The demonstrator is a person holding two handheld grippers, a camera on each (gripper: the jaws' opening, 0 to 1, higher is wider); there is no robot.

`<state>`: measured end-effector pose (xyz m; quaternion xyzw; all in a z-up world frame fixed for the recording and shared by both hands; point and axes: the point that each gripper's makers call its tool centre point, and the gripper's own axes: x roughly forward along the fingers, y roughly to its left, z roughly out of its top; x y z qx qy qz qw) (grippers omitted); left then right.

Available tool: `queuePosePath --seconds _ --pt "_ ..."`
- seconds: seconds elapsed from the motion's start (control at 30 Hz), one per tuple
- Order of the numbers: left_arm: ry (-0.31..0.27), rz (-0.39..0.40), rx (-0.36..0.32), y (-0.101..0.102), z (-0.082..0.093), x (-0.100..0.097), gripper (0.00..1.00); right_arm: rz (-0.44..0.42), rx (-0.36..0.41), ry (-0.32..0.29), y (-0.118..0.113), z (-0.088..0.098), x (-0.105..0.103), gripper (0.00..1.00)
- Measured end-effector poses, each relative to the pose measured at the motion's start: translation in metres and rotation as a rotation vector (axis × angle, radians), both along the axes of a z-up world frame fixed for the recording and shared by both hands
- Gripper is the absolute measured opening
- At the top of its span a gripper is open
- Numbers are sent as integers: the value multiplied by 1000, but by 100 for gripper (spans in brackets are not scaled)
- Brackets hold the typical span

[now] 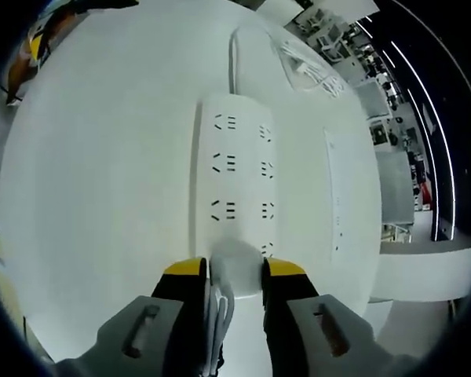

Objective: Straighten the power strip on the desk, plug the charger into it

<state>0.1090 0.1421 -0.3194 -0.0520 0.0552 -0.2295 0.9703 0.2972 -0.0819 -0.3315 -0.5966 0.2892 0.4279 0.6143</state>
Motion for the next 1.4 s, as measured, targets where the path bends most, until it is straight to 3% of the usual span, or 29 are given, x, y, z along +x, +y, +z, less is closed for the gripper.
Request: queuePosePath --seconds 0.63,0.87,0.97,1.4 --pt "3 -26 -4 -14 0 4 99 -68 -66 -9 -5 -5 7 24" --pt "-2 -22 -2 -14 4 8 99 -44 -30 -12 -4 -8 6 24" --pt "-2 -22 2 -15 5 11 99 -42 -71 -53 -2 -8 10 25" --pt "9 -31 10 -20 1 12 99 -15 -32 -77 1 -8 12 26"
